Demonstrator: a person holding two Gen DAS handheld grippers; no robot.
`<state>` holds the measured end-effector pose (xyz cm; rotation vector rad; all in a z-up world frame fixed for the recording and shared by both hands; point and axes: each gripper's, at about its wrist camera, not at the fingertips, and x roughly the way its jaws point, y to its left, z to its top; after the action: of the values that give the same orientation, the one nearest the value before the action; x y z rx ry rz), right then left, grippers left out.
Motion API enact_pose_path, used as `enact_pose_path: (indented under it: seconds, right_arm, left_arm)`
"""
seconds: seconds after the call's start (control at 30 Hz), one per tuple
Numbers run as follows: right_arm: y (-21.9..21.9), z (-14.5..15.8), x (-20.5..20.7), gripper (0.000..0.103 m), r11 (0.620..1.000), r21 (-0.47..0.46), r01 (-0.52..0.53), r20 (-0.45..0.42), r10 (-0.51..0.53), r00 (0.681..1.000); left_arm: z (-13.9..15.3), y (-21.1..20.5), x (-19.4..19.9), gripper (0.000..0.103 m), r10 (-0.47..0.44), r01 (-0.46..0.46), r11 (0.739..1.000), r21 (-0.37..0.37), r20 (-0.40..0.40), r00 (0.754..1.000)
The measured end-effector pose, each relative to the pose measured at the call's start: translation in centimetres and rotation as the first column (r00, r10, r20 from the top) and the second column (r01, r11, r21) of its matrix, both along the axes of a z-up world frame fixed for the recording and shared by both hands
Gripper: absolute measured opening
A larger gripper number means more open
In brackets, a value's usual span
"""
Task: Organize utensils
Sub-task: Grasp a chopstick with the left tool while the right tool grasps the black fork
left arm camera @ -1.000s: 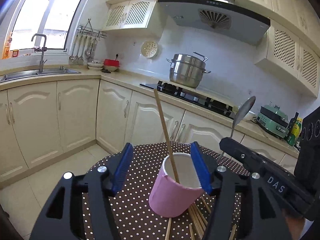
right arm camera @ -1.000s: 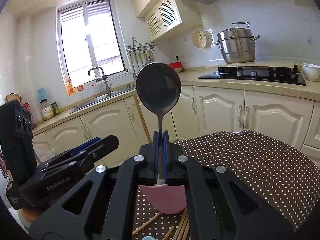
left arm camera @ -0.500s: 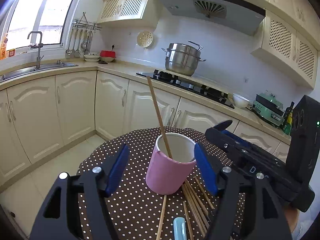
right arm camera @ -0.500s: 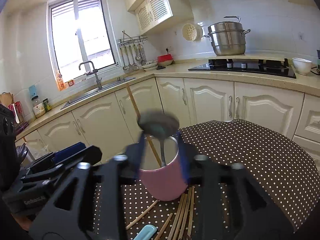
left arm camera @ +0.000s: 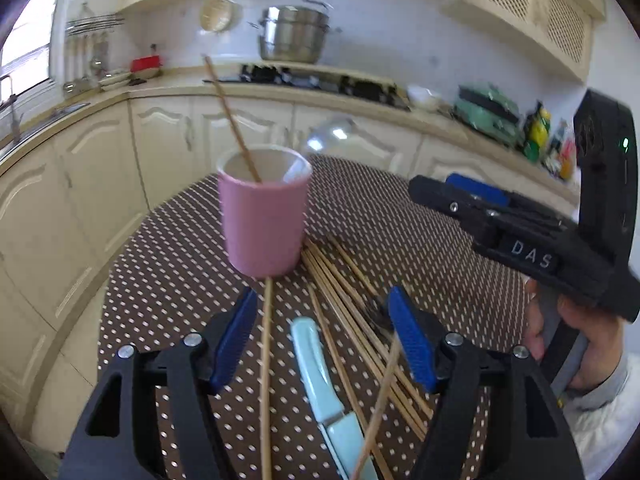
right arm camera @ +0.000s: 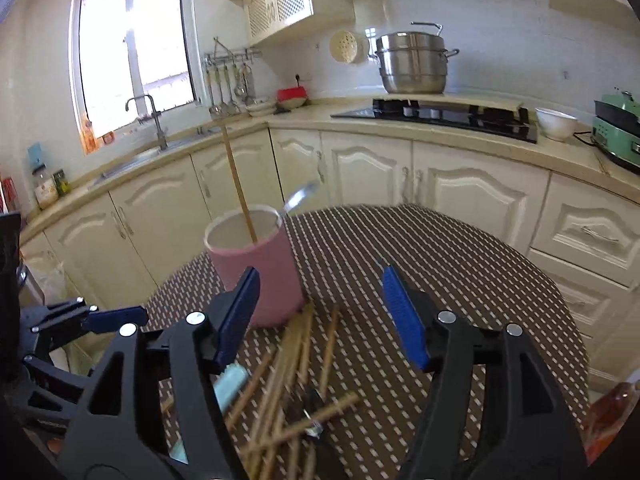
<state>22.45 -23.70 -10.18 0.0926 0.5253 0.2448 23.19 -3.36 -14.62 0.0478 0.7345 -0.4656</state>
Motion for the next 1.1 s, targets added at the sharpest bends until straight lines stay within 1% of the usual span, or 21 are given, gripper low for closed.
enact_pose_path:
  seconds: [0.07, 0.17, 0.23, 0.27, 0.33, 0.4, 0.47, 0.53, 0.57, 0.67, 0.77, 0.83, 0.87, 0.93, 0.97, 1.07, 1.1]
  right_arm:
    - [-0.8, -0.8, -1.2, 0.064, 0.999, -0.029, 0.014, -0.034, -0.014, 0.999]
    - [-1.7, -1.8, -2.8, 0.064, 0.998, -0.057, 0.023, -0.071, -0.027, 0.997]
    - [-2.2, -2.6, -3.6, 0.064, 0.996, -0.081, 0.024, -0.104, -0.033, 0.994]
    - [-2.3, -2.9, -4.0, 0.064, 0.996, -0.083, 0.022, -0.112, -0.032, 0.993]
    - [-2.7, -3.6, -4.6, 0.064, 0.996, -0.09, 0.012, -0.141, -0.025, 0.99]
    - [-2.8, -4.2, -5.0, 0.064, 0.995, -0.096, 0.001, -0.163, -0.017, 0.986]
    - [-2.8, -4.6, -5.2, 0.064, 0.995, -0.103, -0.017, -0.189, -0.003, 0.982]
    - [-2.6, -5.0, -5.2, 0.064, 0.992, -0.123, -0.038, -0.212, 0.011, 0.977]
    - [-2.5, -5.1, -5.2, 0.064, 0.99, -0.135, -0.05, -0.223, 0.019, 0.975]
    - [-1.7, -5.8, -4.7, 0.064, 0.982, -0.158, -0.1, -0.267, 0.055, 0.962]
    - [-0.9, -6.6, -4.1, 0.064, 0.973, -0.176, -0.146, -0.308, 0.087, 0.947]
    - [-0.4, -7.2, -3.9, 0.063, 0.968, -0.182, -0.172, -0.333, 0.104, 0.937]
    - [-0.2, -7.4, -3.6, 0.054, 0.965, -0.184, -0.185, -0.347, 0.113, 0.931]
    - [0.3, -7.9, -3.0, 0.043, 0.958, -0.2, -0.207, -0.377, 0.12, 0.918]
    - [0.5, -8.1, -2.8, 0.041, 0.952, -0.218, -0.216, -0.389, 0.118, 0.914]
    - [0.8, -8.2, -2.2, 0.036, 0.946, -0.224, -0.236, -0.409, 0.128, 0.904]
    - [1.0, -8.2, -2.0, 0.036, 0.942, -0.228, -0.245, -0.417, 0.133, 0.899]
  left_arm:
    - [-0.9, -1.2, -0.4, 0.067, -0.042, 0.043, 0.998, 0.035, -0.026, 0.999]
    - [-2.1, -2.8, -0.7, 0.067, -0.096, 0.1, 0.993, 0.067, -0.069, 0.993]
    - [-2.9, -3.6, -0.7, 0.06, -0.123, 0.131, 0.989, 0.074, -0.106, 0.987]
    - [-3.4, -4.1, -0.6, 0.052, -0.141, 0.151, 0.986, 0.073, -0.135, 0.981]
    - [-4.4, -4.8, -0.3, 0.042, -0.152, 0.168, 0.983, 0.076, -0.186, 0.971]
    - [-5.2, -5.4, 0.0, 0.037, -0.159, 0.179, 0.981, 0.079, -0.216, 0.963]
    - [-6.0, -5.9, 0.2, 0.03, -0.161, 0.186, 0.979, 0.084, -0.24, 0.957]
    - [-6.7, -6.3, 0.5, 0.021, -0.16, 0.188, 0.978, 0.086, -0.264, 0.951]
    - [-7.0, -6.6, 0.7, 0.019, -0.157, 0.188, 0.978, 0.089, -0.276, 0.948]
    - [-7.4, -7.0, 1.1, 0.01, -0.147, 0.178, 0.98, 0.087, -0.287, 0.947]
    - [-7.4, -6.7, 1.5, 0.006, -0.13, 0.155, 0.986, 0.066, -0.29, 0.948]
    - [-7.2, -6.4, 1.5, 0.006, -0.117, 0.136, 0.989, 0.049, -0.282, 0.952]
    - [-6.9, -6.1, 1.4, 0.006, -0.112, 0.127, 0.991, 0.04, -0.277, 0.954]
    - [-6.2, -5.5, 1.2, 0.006, -0.093, 0.105, 0.994, 0.032, -0.262, 0.96]
    - [-6.0, -5.2, 1.3, 0.006, -0.085, 0.095, 0.995, 0.027, -0.257, 0.963]
    - [-5.2, -4.2, 1.3, 0.006, -0.062, 0.063, 0.998, -0.002, -0.246, 0.967]
    - [-5.0, -4.1, 1.4, 0.006, -0.055, 0.055, 0.998, -0.005, -0.243, 0.968]
